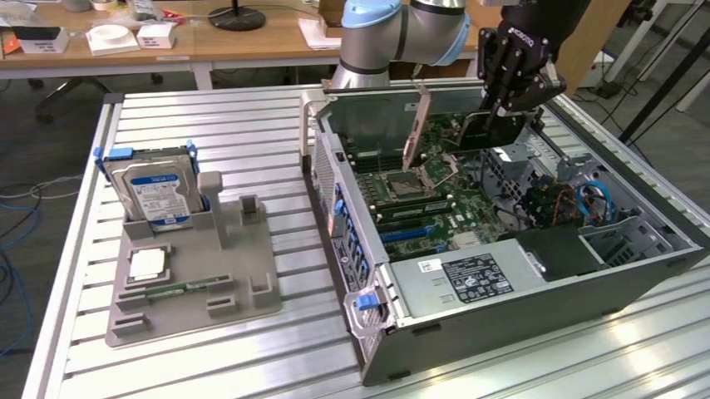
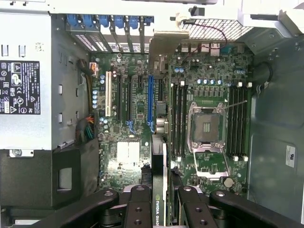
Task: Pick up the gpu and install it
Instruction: 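Insert the gpu into the slot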
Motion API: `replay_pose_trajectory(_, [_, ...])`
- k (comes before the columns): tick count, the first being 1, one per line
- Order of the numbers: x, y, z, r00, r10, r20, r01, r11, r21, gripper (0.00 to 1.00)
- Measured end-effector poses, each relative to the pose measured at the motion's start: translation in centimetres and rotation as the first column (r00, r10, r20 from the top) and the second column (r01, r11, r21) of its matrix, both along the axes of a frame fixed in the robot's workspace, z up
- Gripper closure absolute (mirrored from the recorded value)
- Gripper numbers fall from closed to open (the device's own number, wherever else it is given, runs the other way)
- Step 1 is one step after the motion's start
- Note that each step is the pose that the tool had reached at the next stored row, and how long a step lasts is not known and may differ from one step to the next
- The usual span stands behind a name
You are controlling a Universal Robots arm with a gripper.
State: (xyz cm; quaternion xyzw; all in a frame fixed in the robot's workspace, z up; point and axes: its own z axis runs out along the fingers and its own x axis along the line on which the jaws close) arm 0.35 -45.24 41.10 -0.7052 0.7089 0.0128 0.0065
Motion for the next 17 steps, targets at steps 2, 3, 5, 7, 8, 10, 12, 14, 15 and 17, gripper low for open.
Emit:
replay_pose_trajectory(2, [0.00, 0.00, -0.08, 1.0000, 0.000, 0.0000, 0.000, 1.0000, 0.0001, 0.74])
replay_pose_trajectory(3, [0.00, 0.00, -0.12, 1.0000, 0.000, 0.0000, 0.000, 1.0000, 0.0001, 0.74])
replay_pose_trajectory(5, [0.00, 0.00, -0.20, 1.0000, 0.000, 0.0000, 0.000, 1.0000, 0.0001, 0.74])
replay_pose_trajectory(7, [0.00, 0.00, -0.28, 1.0000, 0.000, 0.0000, 0.000, 1.0000, 0.0000, 0.74])
replay_pose_trajectory(8, [0.00, 0.00, -0.32, 1.0000, 0.000, 0.0000, 0.000, 1.0000, 0.0000, 0.74])
replay_pose_trajectory(10, [0.00, 0.00, -0.42, 1.0000, 0.000, 0.0000, 0.000, 1.0000, 0.0000, 0.74])
replay_pose_trajectory(12, [0.00, 0.00, -0.53, 1.0000, 0.000, 0.0001, 0.000, 1.0000, 0.0000, 0.74])
replay_pose_trajectory(14, [0.00, 0.00, -0.61, 1.0000, 0.000, 0.0000, 0.000, 1.0000, 0.0001, 0.74])
replay_pose_trajectory(15, [0.00, 0.00, -0.65, 1.0000, 0.000, 0.0000, 0.000, 1.0000, 0.0000, 0.74])
replay_pose_trajectory(17, [0.00, 0.00, -0.72, 1.0000, 0.000, 0.0000, 0.000, 1.0000, 0.0000, 0.74])
